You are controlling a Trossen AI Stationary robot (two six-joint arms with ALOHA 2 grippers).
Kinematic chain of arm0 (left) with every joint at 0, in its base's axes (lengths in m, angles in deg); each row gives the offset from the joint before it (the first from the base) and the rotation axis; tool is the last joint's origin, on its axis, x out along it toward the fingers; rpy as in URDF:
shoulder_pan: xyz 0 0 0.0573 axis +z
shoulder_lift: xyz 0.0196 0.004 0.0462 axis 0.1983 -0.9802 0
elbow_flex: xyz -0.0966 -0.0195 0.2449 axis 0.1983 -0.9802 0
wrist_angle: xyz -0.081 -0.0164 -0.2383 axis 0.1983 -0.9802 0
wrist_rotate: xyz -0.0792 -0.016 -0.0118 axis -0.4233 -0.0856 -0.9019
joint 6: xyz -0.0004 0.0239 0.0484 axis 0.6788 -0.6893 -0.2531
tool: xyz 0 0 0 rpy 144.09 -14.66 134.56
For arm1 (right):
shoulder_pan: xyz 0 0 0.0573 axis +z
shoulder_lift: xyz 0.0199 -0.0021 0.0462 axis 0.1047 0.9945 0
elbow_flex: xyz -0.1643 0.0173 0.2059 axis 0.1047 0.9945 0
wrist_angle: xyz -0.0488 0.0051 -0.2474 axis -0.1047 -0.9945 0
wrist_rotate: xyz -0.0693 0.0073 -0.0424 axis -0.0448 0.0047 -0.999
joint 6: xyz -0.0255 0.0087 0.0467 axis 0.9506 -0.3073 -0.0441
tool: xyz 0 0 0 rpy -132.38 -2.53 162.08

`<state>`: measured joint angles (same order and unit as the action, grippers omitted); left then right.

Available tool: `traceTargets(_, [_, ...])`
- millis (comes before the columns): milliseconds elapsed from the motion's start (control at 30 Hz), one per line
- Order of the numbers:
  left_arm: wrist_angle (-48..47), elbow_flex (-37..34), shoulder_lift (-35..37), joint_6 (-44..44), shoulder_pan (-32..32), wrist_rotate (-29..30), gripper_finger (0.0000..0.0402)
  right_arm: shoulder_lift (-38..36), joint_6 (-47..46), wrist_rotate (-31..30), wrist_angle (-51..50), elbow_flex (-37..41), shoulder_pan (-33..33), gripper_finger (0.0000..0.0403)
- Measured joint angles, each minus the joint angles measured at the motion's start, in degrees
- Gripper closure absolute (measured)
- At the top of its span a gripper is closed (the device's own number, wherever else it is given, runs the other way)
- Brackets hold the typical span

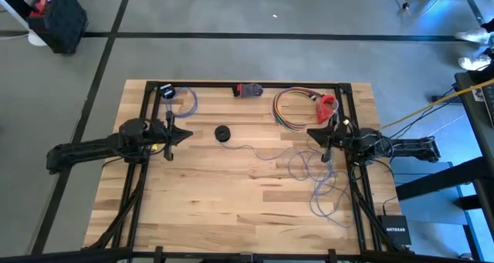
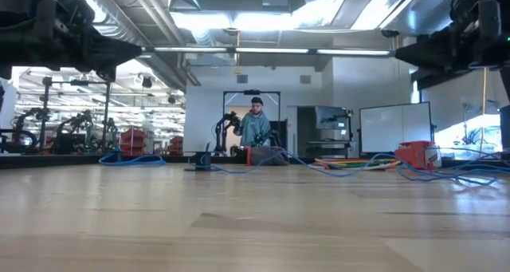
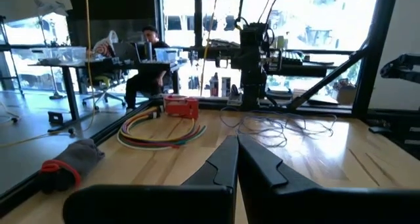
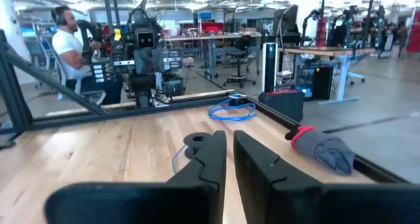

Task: Coil cords
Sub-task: Return to Home Position

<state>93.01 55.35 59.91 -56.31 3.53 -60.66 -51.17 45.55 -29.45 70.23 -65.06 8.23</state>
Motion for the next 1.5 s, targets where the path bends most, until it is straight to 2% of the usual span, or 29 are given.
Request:
traceTargets(300, [-8.5,0.0,8.1,0.5,0.0,0.1,0.0398,0.0,0.7,-0.7,1.2,0.7,0.0,0.0368])
traceTargets(467, [-8.4,0.0,7.9,1.7,0.0,0.2,0.0398,0.0,0.8,-0.4,1.1,0.7,0.0,0.0368])
traceTargets(667, [-9.4,0.0,7.6,3.3,0.1,8.3,0.0398,0.5,0.4,-0.2,1.0,0.7,0.0,0.0368])
traceTargets(1500, [-9.6,0.0,7.6,2.2,0.0,8.2,0.0398,0.5,0.4,-0.2,0.8,0.8,0.0,0.0368])
